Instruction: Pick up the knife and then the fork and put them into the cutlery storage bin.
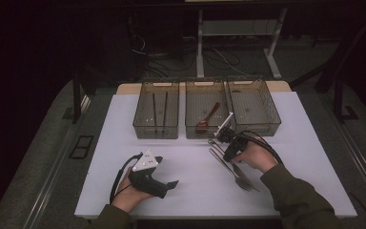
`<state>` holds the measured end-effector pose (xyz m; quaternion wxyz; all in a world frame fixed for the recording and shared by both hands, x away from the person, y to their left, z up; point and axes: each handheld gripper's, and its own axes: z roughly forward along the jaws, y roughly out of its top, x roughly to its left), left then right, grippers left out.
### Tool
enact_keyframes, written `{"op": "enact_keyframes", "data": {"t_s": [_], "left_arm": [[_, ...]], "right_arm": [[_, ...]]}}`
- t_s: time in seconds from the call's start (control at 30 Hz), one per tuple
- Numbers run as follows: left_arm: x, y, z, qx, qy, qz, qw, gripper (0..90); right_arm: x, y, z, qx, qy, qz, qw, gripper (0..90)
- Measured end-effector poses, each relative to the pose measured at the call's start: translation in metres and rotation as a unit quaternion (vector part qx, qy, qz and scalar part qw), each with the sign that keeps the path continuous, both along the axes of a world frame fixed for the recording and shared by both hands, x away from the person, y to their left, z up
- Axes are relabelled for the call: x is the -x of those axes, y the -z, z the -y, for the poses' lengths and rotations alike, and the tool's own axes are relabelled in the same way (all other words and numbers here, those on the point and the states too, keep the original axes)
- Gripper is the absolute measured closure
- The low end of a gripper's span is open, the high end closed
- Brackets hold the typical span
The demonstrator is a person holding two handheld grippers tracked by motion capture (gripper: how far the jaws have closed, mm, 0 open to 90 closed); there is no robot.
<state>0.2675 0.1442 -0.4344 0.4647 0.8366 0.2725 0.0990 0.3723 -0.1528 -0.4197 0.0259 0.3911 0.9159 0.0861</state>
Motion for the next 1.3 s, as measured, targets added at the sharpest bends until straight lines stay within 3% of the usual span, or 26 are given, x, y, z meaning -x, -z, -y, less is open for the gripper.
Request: {"op": "enact_keyframes", "data": {"t_s": [0.23,0.4,0.63,0.67,0.7,0.8,0.97,1.13,1.3], "left_arm": [[0.0,0.0,0.0,0.0,0.0,0.0,1.0,0.0],[0.0,0.0,0.0,0.001,0.0,0.0,1.0,0.0],[0.0,0.0,0.0,0.0,0.001,0.0,1.0,0.0],[0.0,0.0,0.0,0.0,0.001,0.0,1.0,0.0],[0.0,0.0,0.0,-0.001,0.001,0.0,1.0,0.0],[0.0,0.0,0.0,0.0,0.002,0.0,1.0,0.0],[0.0,0.001,0.0,0.001,0.001,-0.001,1.0,0.0],[0.0,0.001,0.0,0.001,0.002,-0.001,1.0,0.0],[0.0,0.001,0.0,-0.001,0.004,0.0,1.0,0.0]], "right_arm": [[-0.001,-0.001,-0.006,0.024,-0.007,-0.004,0.9997,73.8],[-0.002,-0.001,-0.007,0.023,-0.005,-0.012,0.9996,75.8],[-0.001,0.0,-0.006,0.034,-0.021,0.005,0.9992,78.6],[0.0,-0.001,-0.007,0.028,-0.01,-0.004,0.9996,78.7],[0.0,0.0,-0.005,0.03,-0.026,0.007,0.9992,78.7],[0.0,0.0,-0.003,0.026,-0.03,0.009,0.9992,78.7],[0.001,-0.002,0.003,0.016,-0.021,0.019,0.9995,78.7],[0.003,-0.01,0.015,-0.018,-0.007,0.025,0.9995,78.7],[0.005,-0.021,0.03,-0.058,-0.002,0.045,0.9973,78.7]]}}
